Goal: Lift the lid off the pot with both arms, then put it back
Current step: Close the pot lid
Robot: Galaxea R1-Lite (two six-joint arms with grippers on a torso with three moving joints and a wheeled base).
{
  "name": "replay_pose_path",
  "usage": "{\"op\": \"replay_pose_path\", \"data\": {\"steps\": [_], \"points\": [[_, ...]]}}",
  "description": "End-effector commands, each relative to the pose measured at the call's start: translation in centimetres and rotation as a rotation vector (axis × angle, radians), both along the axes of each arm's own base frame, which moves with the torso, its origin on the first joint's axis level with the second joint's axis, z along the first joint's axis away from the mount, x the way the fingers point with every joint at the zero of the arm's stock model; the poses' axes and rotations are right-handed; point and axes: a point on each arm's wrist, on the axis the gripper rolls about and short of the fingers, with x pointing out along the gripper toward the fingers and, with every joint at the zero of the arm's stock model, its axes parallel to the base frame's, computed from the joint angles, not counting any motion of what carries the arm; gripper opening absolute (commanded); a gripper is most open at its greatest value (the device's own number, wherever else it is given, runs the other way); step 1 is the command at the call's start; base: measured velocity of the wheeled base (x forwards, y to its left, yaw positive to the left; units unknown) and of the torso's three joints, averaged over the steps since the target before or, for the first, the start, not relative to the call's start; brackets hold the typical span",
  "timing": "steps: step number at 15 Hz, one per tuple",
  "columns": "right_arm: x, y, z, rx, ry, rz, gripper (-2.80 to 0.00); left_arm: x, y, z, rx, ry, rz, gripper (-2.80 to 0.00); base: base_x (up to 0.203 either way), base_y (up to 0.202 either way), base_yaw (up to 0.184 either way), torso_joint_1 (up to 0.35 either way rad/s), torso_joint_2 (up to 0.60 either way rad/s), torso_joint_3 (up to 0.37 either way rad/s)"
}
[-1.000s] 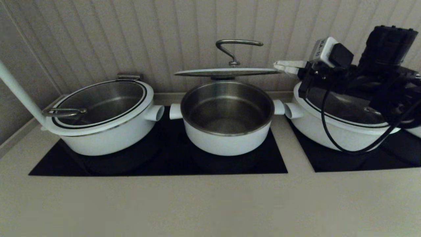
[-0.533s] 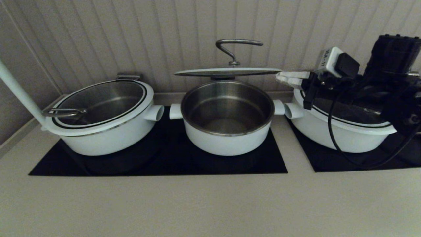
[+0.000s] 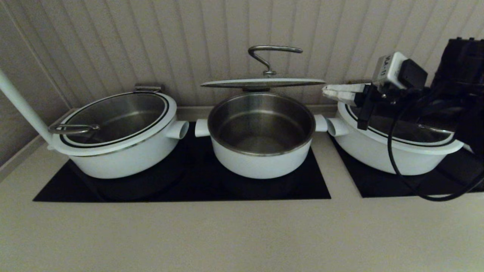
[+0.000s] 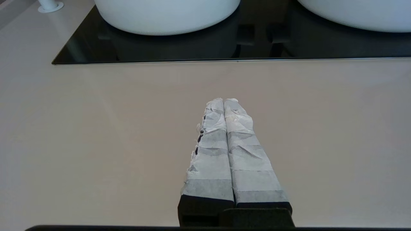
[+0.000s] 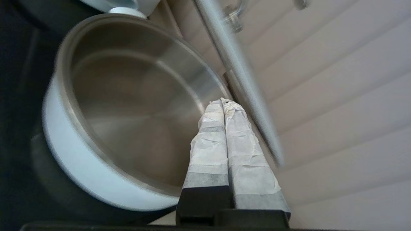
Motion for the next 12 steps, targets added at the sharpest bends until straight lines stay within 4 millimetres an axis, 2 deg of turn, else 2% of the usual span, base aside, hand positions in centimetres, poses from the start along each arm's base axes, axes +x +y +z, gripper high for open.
{"op": "replay_pose_path", "data": {"steps": [1,7,12], "points": [[-0.5,-0.3,1.2,0.007,-0.029,-0.006,-2.8,0.0,0.0,0.0,0.0,0.0,0.0,-2.8,0.0,0.0,0.0,0.0,0.0,0.0],[1.4,-0.5,2.6,0.028,-0.068,-0.037,-2.8,0.0,0.0,0.0,0.0,0.0,0.0,-2.8,0.0,0.0,0.0,0.0,0.0,0.0],[3.6,-1.0,1.1,0.022,-0.036,-0.072,-2.8,0.0,0.0,0.0,0.0,-0.001,0.0,-2.8,0.0,0.0,0.0,0.0,0.0,0.0]]}}
